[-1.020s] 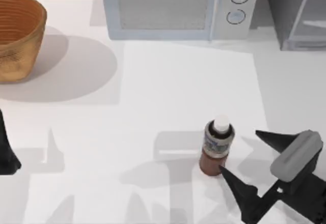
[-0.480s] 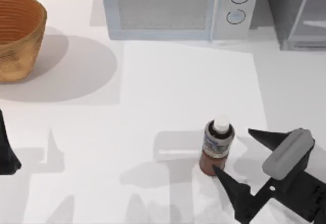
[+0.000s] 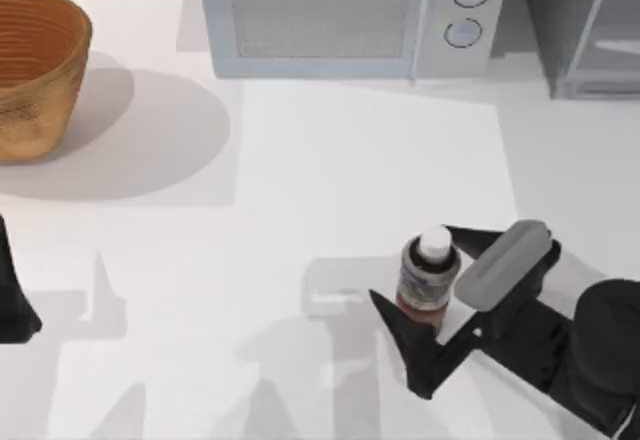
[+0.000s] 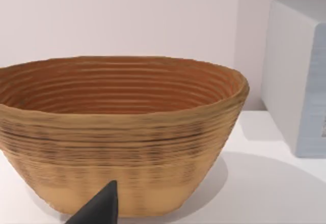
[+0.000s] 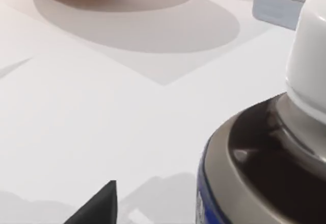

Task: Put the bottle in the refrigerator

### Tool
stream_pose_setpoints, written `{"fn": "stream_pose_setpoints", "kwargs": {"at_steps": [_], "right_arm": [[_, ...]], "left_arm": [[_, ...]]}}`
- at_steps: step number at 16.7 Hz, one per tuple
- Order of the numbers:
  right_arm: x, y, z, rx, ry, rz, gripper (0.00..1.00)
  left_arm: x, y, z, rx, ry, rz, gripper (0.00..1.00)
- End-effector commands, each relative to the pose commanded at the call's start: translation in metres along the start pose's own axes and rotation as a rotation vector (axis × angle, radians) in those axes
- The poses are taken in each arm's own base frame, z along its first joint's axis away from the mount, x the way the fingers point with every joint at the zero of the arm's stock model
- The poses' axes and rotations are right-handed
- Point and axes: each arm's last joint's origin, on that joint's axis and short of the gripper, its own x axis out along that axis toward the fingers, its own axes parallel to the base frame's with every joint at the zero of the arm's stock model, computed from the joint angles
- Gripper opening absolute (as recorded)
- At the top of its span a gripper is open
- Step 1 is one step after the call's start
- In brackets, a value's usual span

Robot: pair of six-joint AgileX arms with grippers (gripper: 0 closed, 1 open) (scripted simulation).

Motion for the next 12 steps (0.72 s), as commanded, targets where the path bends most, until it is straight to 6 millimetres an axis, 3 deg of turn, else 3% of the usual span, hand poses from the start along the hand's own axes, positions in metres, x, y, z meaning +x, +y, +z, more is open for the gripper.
{"fn": "stream_pose_setpoints", "kwargs": {"at_steps": [3,12], "right_arm": [[0.0,0.0,0.0,0.0,0.0,0.0,1.0],[0.0,0.0,0.0,0.0,0.0,0.0,0.33]], "left_arm": [[0.0,0.0,0.0,0.0,0.0,0.0,1.0],[0.0,0.0,0.0,0.0,0.0,0.0,1.0]]}}
